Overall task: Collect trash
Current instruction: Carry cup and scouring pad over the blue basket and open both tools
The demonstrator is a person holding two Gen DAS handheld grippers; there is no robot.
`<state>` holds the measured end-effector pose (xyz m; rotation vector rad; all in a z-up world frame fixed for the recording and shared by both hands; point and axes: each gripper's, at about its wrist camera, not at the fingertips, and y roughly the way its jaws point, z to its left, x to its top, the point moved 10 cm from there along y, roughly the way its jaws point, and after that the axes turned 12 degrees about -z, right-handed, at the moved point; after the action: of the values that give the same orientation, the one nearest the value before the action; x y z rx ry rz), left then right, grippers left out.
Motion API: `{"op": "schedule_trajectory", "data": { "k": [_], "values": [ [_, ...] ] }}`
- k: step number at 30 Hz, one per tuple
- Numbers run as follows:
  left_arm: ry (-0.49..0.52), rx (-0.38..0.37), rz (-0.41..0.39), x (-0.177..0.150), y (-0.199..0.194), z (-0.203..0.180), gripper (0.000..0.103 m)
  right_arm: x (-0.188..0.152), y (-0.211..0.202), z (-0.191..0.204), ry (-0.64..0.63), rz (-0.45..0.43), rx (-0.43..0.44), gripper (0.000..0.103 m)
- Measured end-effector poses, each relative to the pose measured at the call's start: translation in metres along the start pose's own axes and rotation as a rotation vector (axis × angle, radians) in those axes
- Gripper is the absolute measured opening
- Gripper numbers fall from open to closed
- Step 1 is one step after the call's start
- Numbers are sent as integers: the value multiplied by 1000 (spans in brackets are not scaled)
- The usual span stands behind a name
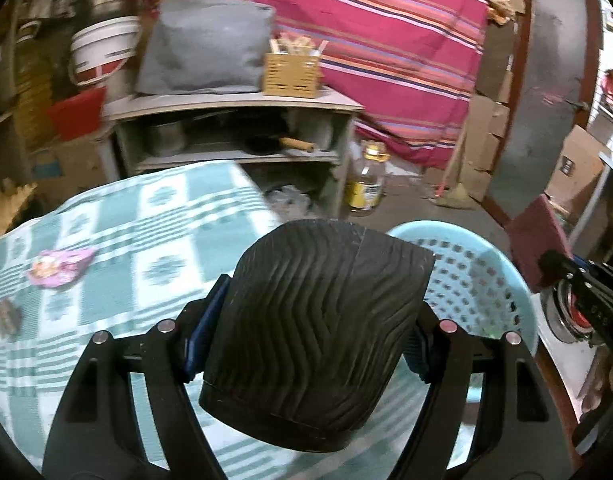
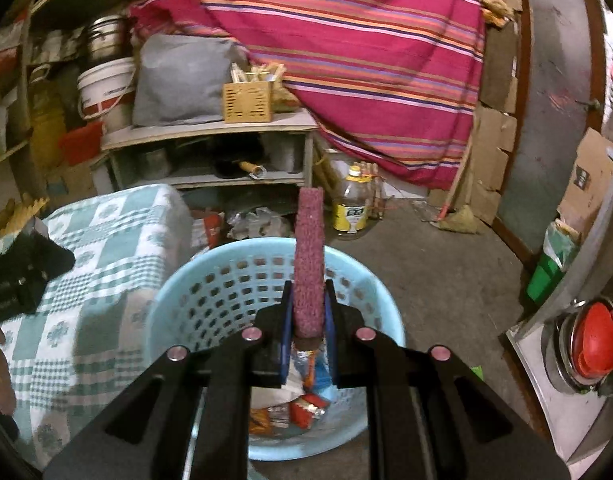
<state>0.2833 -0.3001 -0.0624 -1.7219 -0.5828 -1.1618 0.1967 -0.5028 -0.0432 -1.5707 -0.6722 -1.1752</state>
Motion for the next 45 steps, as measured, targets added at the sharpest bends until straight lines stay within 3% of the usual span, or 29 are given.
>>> {"op": "schedule_trajectory", "data": {
  "k": [13, 18, 31, 40, 42, 43, 44, 45],
  "values": [
    [33, -119, 58, -16, 57, -86, 74, -10, 18, -38, 95, 28, -19, 14],
    [8, -130, 68, -17, 65, -90, 83, -14, 22, -39, 95, 41, -18, 14],
    [-23, -69, 13, 2, 42, -56, 91, -15, 27, -27, 77, 55, -6, 14],
    [-38, 53, -13, 13, 12, 10, 94, -16, 31, -12, 69, 66, -4, 16],
    [-47, 81, -21, 16, 2, 28, 95, -16, 32, -9, 60, 70, -12, 26],
    [-50, 95, -26, 17, -4, 38, 95, -16, 33, -7, 54, 70, -24, 51],
    [-52, 106, -30, 18, -9, 45, 96, -15, 32, -6, 49, 66, -34, 68],
    [-53, 123, -36, 20, -16, 56, 96, -13, 31, -4, 44, 54, -48, 68]
  ]
}}
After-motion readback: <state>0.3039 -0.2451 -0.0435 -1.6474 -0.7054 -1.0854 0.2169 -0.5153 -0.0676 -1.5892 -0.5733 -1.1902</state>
